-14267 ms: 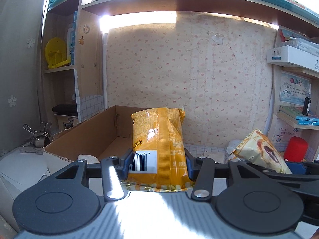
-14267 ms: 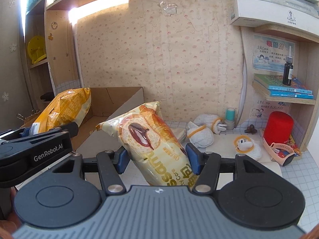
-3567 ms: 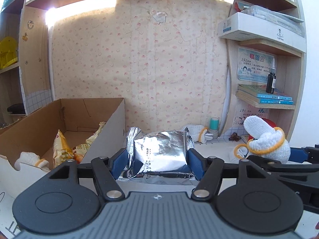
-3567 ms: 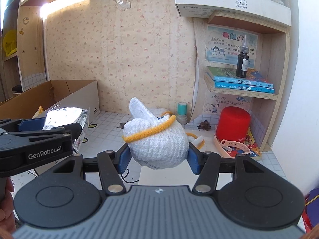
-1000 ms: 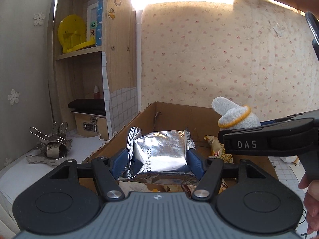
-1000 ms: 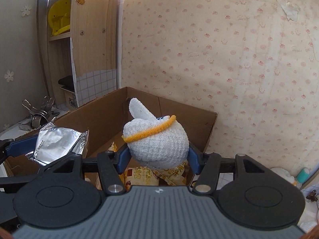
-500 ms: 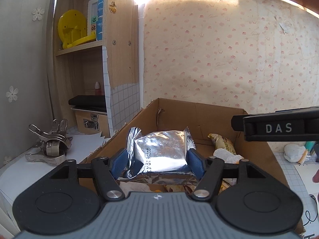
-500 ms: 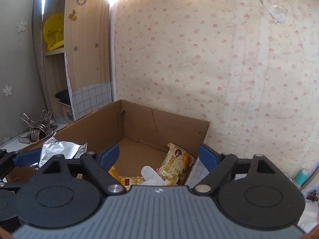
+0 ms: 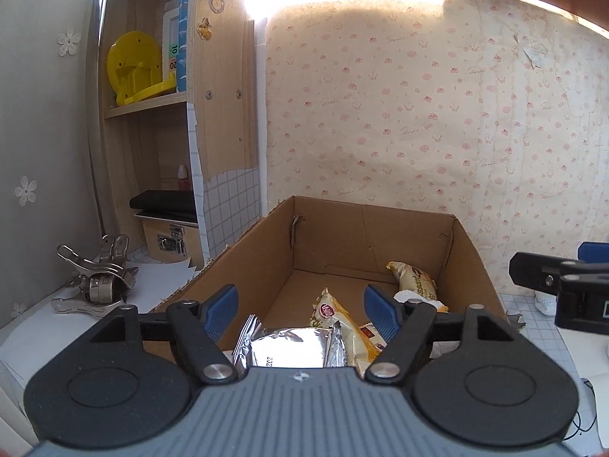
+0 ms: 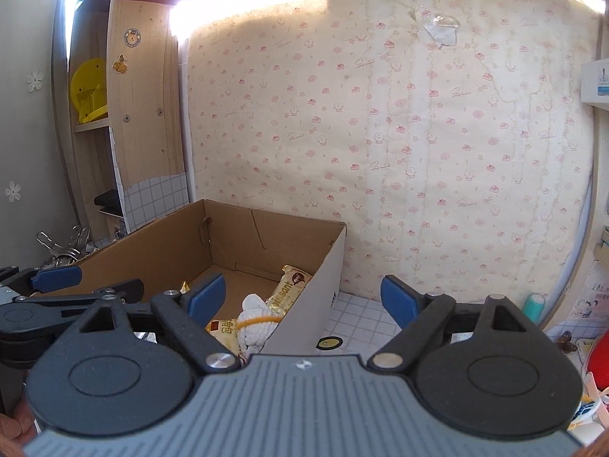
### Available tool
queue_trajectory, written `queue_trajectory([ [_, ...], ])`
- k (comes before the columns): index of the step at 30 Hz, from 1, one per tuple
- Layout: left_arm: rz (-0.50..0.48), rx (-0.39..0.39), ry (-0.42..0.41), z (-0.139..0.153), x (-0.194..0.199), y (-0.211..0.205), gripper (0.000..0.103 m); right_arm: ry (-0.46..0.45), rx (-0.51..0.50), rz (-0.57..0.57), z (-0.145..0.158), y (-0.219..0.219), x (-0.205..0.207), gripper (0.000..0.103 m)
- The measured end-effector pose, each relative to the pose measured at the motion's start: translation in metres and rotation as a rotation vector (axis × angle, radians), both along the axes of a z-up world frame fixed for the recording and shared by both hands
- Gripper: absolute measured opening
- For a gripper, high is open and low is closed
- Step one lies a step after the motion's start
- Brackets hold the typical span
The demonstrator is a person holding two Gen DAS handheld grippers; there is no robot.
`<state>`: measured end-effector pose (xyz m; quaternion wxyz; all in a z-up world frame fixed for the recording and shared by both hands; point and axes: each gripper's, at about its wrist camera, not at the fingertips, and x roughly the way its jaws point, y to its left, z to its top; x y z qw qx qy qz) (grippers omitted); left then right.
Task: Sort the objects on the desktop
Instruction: 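Move both tools out of the shoebox toward the remaining gloves on the desk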
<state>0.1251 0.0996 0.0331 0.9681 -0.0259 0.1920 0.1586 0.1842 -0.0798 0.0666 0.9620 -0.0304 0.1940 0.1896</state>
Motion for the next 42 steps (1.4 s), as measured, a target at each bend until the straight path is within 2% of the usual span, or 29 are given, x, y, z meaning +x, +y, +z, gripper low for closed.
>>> queue_trajectory([
  [11,-0.083,-0.002,-0.032,0.005,-0.025,-0.041,0.076,-0.007,-0.003,-0.048,-0.014,-0.04,-0.037,0.087],
  [22,-0.231,-0.006,-0.048,0.001,-0.031,-0.113,0.077,0.015,0.005,-0.237,-0.034,-0.135,-0.056,0.09],
  [31,-0.362,0.009,-0.027,-0.017,-0.009,-0.18,0.077,0.02,-0.012,-0.344,-0.047,-0.19,-0.067,0.092],
  [42,-0.385,0.008,0.012,-0.035,0.058,-0.221,0.077,0.047,-0.008,-0.398,-0.063,-0.226,-0.051,0.093],
])
